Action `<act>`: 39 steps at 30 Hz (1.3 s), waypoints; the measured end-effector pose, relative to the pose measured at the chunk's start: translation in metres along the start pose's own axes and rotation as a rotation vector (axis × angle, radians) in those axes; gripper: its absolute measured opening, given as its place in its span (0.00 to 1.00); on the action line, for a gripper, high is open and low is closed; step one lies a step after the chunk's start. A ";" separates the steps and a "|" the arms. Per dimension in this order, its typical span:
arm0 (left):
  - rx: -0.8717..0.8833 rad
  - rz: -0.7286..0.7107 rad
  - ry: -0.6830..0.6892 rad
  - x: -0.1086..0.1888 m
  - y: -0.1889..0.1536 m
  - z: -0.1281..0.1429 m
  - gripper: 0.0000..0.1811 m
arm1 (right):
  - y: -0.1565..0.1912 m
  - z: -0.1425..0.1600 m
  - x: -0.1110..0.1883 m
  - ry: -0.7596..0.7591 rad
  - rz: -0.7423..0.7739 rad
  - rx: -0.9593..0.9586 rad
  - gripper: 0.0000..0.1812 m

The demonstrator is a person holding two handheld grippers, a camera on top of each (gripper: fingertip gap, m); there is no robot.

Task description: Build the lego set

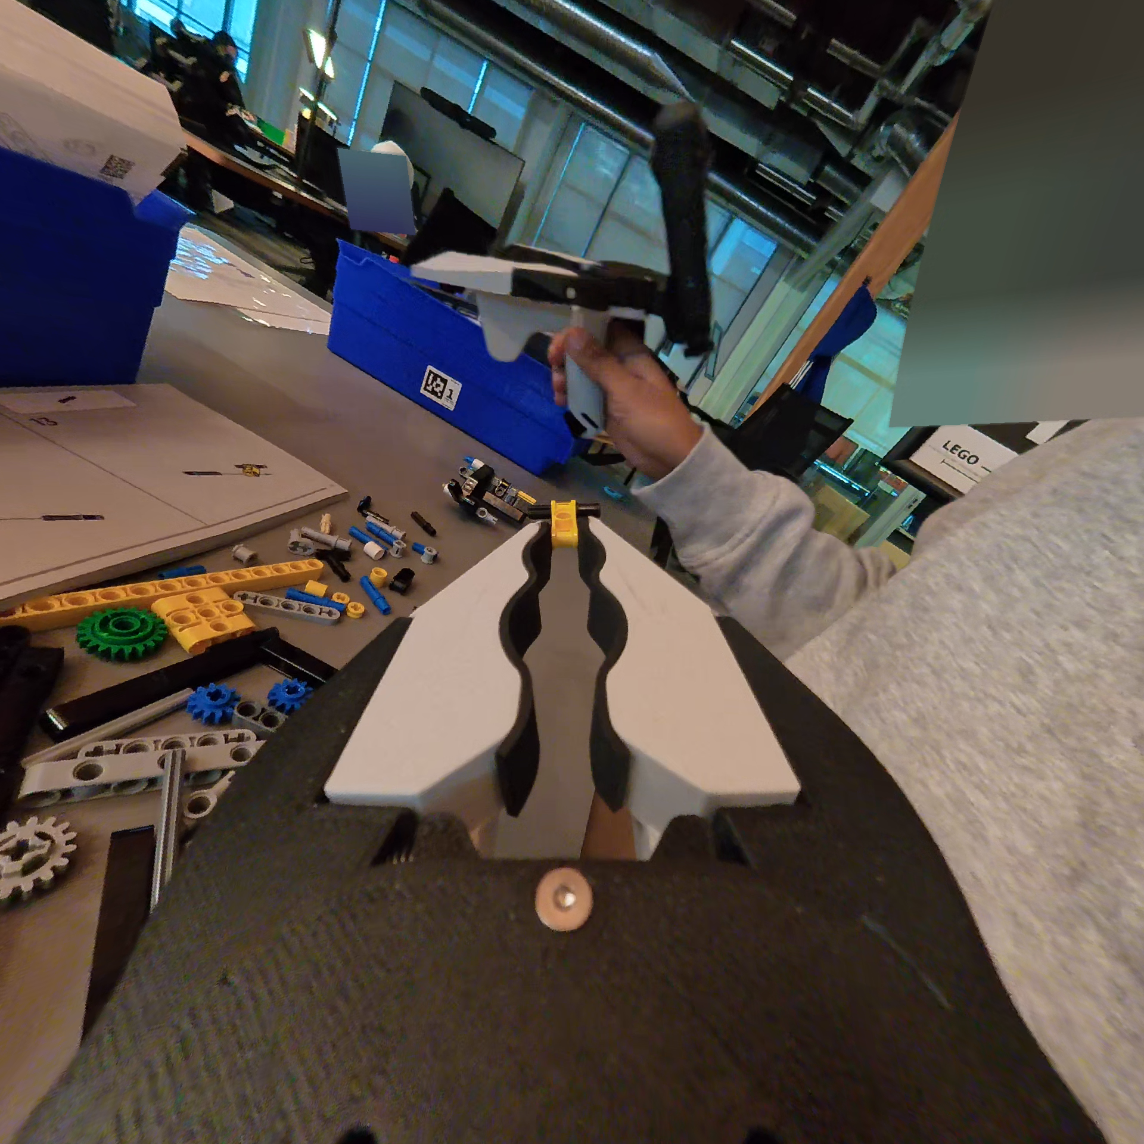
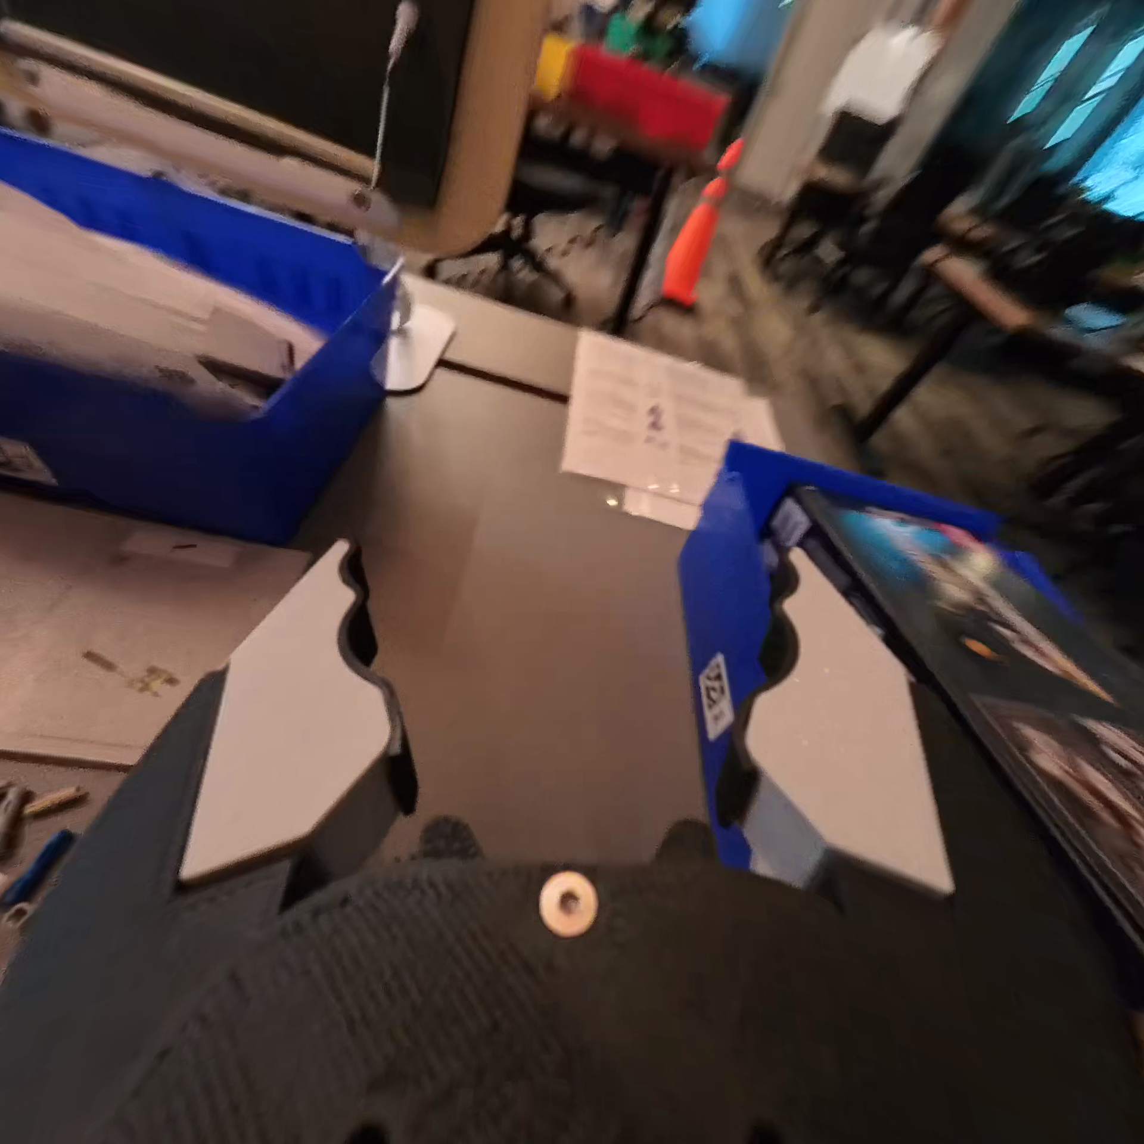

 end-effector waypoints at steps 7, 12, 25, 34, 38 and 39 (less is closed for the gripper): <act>0.034 -0.007 -0.013 0.002 0.004 -0.001 0.04 | 0.082 0.042 0.085 -0.147 -0.048 0.134 0.58; 0.054 -0.013 -0.018 0.000 0.006 -0.001 0.04 | 0.114 0.049 0.106 -0.103 -0.305 -0.116 0.65; 0.065 -0.025 -0.015 -0.002 0.007 0.000 0.04 | 0.133 0.054 0.112 -0.193 -0.700 -0.359 0.44; 0.078 -0.017 -0.011 -0.002 0.007 0.000 0.04 | 0.141 0.048 0.125 -0.276 -0.772 -0.316 0.30; 0.091 -0.020 -0.011 -0.002 0.009 0.000 0.04 | 0.148 0.048 0.131 -0.295 -0.797 -0.252 0.23; 0.094 -0.020 -0.011 -0.001 0.009 0.000 0.04 | 0.149 0.048 0.132 -0.299 -0.801 -0.236 0.22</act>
Point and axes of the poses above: each gripper's, where its closed fingertips meet, x back along the fingers, z out of its underside, y = z × x across the jaws, the point moved 5 cm from there along x, back along the fingers, and after that the axes turned 3 degrees about x, right-handed, at the moved point
